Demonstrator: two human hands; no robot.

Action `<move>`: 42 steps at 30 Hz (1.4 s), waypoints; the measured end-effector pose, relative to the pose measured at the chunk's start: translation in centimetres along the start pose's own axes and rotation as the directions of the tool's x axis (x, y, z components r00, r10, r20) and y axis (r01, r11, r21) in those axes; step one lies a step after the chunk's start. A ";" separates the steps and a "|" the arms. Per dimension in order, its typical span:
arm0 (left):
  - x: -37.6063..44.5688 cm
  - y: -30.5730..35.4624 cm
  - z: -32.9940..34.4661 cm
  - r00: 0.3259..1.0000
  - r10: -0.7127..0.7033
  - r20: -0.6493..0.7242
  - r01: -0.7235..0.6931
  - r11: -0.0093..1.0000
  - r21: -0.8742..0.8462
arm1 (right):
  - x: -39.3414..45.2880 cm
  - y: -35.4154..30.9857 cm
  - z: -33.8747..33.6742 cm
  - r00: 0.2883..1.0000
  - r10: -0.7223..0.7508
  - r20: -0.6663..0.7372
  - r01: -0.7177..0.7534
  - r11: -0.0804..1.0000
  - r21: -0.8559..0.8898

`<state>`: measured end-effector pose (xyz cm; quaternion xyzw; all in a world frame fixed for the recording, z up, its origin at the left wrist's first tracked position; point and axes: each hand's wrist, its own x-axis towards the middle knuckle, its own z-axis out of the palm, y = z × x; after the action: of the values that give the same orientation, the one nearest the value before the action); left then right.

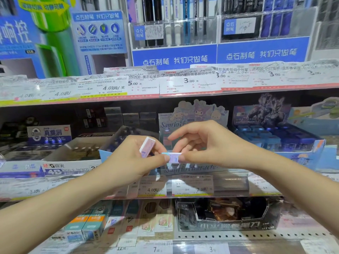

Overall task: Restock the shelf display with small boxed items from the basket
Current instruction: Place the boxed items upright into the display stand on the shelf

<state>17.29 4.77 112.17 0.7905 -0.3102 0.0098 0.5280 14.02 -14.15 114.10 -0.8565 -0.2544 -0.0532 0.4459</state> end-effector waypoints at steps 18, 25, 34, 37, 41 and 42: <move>2.4 -1.7 -1.8 0.950 0.207 0.235 -0.312 0.582 0.751 | 4.1 4.1 -1.2 0.905 -0.015 -0.425 0.005 1.000 -0.024; 3.0 -1.9 -2.5 0.944 0.157 0.290 -0.320 0.649 0.690 | 4.8 5.2 -0.3 0.877 -0.062 -0.477 0.031 0.997 -0.073; 2.8 -1.4 -2.2 0.957 0.118 0.264 -0.277 0.638 0.718 | 5.4 6.2 0.2 0.911 -0.064 -0.407 0.001 0.988 -0.153; 2.8 -1.3 -2.2 0.953 0.134 0.270 -0.292 0.638 0.713 | 5.1 6.1 0.3 0.889 -0.149 -0.433 0.009 0.951 -0.309; 2.8 -1.5 -2.4 0.952 0.156 0.262 -0.298 0.655 0.694 | 4.8 6.3 0.3 0.827 -0.268 -0.494 0.037 0.903 -0.428; 2.7 -1.5 -2.4 0.954 0.152 0.259 -0.294 0.658 0.694 | 4.7 6.3 0.3 0.828 -0.258 -0.498 0.021 0.902 -0.432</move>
<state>20.98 5.82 112.97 0.8874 -0.4218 0.1256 0.1371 21.12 -15.03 110.80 -0.8582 -0.1639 -0.3788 0.3052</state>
